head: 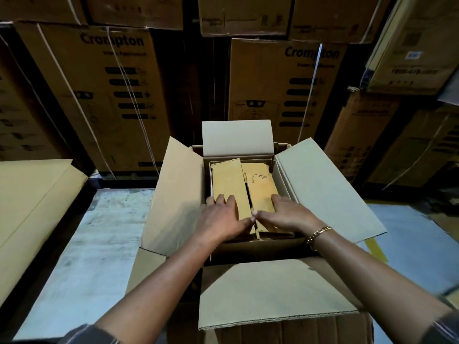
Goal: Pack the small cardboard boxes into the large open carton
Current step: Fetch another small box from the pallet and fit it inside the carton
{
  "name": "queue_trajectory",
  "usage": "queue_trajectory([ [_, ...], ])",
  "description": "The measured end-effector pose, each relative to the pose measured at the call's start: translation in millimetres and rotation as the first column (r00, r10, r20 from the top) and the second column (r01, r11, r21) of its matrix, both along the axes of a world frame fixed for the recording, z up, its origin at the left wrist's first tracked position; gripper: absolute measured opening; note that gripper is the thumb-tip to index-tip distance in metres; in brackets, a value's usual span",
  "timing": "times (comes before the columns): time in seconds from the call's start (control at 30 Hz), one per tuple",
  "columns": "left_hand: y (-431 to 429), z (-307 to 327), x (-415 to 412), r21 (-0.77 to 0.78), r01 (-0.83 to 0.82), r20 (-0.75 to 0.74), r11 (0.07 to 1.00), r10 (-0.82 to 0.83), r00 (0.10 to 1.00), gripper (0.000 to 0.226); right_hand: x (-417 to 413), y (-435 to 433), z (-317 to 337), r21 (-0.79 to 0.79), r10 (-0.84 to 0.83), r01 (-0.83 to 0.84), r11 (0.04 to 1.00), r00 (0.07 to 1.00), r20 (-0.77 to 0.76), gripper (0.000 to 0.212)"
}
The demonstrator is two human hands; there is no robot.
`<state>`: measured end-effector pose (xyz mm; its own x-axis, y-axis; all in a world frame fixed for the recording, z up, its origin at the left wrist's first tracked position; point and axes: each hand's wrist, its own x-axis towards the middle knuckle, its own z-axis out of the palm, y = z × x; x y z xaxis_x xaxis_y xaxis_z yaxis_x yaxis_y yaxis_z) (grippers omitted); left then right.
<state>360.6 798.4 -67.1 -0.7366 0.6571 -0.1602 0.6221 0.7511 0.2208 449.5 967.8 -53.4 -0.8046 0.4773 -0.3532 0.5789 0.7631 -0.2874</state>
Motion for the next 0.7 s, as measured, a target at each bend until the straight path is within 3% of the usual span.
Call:
queue_trajectory([
  [0.2,15,-7,-6,-0.149,-0.005,0.044,0.989,0.012,0.999,0.130,-15,-2,-5,0.062,-0.055,0.055,0.997,0.998,0.006,0.089],
  [0.37,26,-16,-9,-0.093,-0.020,0.094,0.995,0.029,0.995,0.129,-5,13,11,-0.003,-0.112,0.113,0.994,0.978,-0.178,0.062],
  [0.47,26,-8,-8,-0.033,-0.038,0.144,0.999,0.042,0.989,0.118,3,32,17,-0.020,-0.123,0.121,0.992,0.975,-0.183,0.056],
  [0.57,5,8,-22,0.198,-0.161,0.300,0.967,0.097,0.949,0.091,10,56,22,-0.025,-0.155,0.153,0.988,0.977,-0.146,0.054],
  [0.7,-28,22,-46,0.465,-0.480,0.565,0.744,0.169,0.808,0.051,16,70,22,-0.113,-0.205,0.186,0.976,0.960,-0.193,0.063],
])
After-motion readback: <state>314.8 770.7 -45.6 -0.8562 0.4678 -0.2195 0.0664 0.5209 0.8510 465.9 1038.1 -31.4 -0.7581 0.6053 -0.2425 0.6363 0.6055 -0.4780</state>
